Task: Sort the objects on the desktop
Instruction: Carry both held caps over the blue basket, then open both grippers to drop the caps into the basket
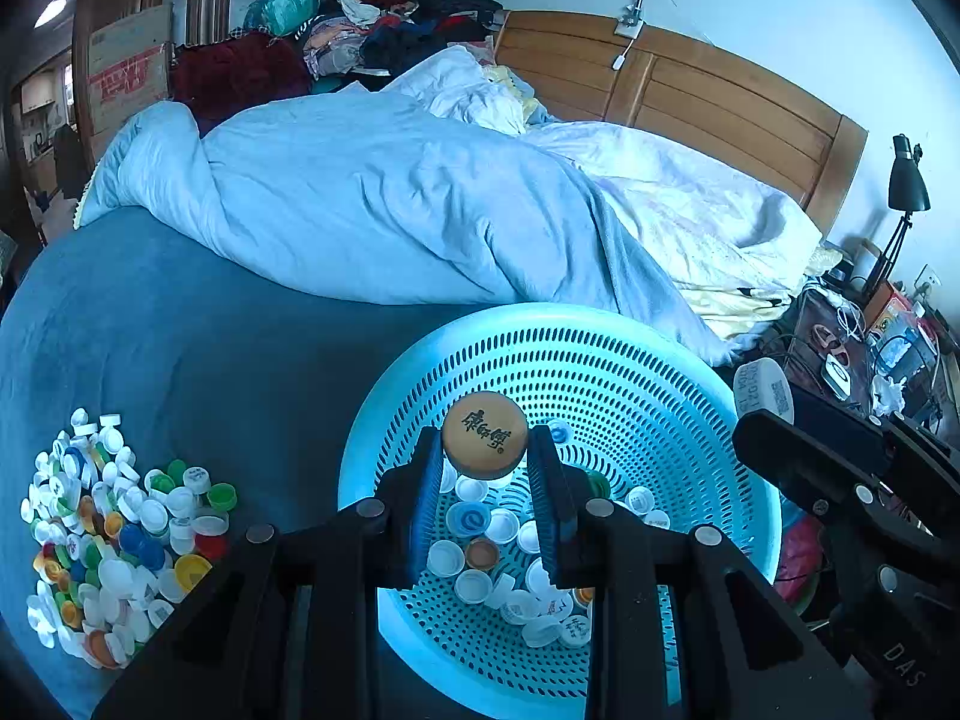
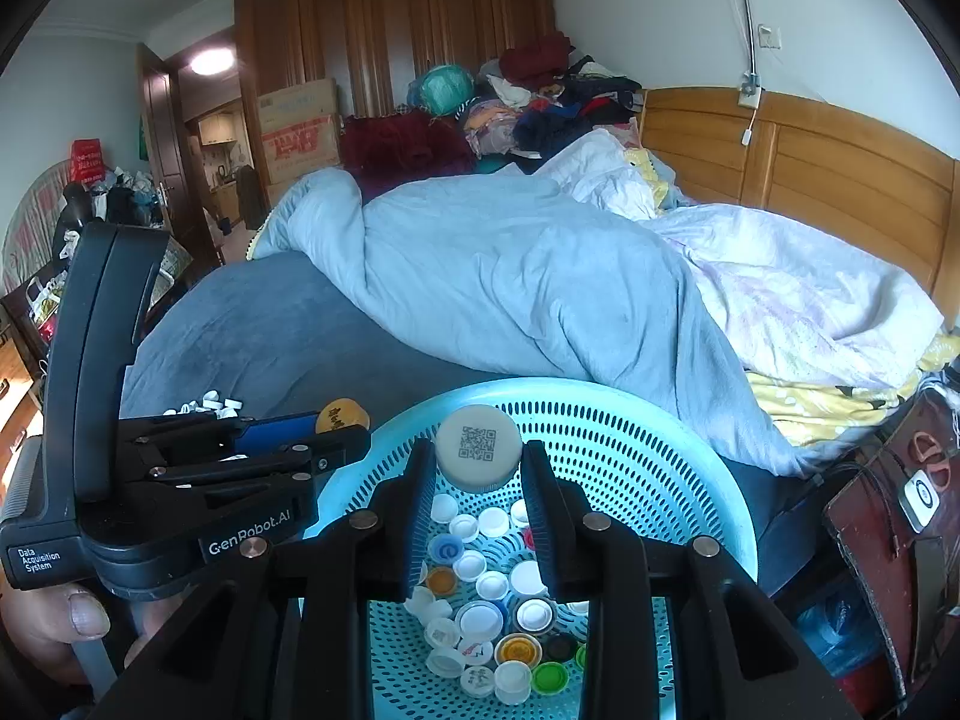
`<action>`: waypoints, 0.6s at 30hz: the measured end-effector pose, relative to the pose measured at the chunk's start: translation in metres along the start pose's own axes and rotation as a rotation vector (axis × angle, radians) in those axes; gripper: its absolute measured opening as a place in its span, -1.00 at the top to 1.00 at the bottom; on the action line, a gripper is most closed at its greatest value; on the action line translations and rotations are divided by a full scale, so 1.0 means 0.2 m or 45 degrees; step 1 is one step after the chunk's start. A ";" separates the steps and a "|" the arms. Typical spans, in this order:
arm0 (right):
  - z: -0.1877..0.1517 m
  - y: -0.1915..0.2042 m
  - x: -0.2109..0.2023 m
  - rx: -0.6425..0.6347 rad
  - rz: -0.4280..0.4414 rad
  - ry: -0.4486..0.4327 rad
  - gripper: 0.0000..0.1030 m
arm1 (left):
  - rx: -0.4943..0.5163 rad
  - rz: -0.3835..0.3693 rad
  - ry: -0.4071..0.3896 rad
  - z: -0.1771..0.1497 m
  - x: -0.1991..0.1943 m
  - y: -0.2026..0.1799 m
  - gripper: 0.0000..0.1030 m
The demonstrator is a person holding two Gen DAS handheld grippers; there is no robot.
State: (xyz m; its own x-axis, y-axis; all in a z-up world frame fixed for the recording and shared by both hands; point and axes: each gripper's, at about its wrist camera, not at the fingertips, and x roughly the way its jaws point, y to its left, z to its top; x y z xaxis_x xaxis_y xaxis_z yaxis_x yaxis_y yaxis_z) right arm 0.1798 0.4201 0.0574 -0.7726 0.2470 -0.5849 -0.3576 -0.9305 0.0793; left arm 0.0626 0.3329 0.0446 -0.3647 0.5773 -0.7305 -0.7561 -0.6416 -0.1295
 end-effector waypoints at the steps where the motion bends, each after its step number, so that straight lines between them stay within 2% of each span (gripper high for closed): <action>1: 0.00 0.00 0.00 0.002 -0.001 0.002 0.38 | 0.001 0.000 0.001 0.00 0.00 0.00 0.54; 14: -0.01 -0.01 0.02 0.000 -0.012 0.010 0.37 | 0.031 0.019 0.005 -0.01 0.02 -0.04 0.53; 15: -0.01 -0.02 0.02 -0.005 -0.020 0.009 0.33 | 0.032 0.030 -0.006 -0.01 0.02 -0.04 0.48; 16: -0.01 -0.02 0.02 -0.009 -0.029 0.004 0.08 | 0.031 0.050 -0.006 -0.01 0.02 -0.04 0.28; 17: -0.01 -0.02 0.01 -0.007 -0.039 -0.011 -0.21 | 0.028 0.065 -0.008 -0.01 0.02 -0.04 0.17; 18: -0.01 -0.02 0.00 -0.005 -0.046 -0.026 -0.29 | 0.025 0.081 -0.017 -0.01 0.02 -0.03 0.04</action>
State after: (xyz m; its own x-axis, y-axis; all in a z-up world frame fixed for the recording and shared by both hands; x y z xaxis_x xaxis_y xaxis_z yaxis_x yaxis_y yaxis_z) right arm 0.1829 0.4230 0.0552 -0.7699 0.2861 -0.5704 -0.3833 -0.9220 0.0548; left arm 0.0681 0.3380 0.0410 -0.4197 0.5421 -0.7280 -0.7415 -0.6674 -0.0695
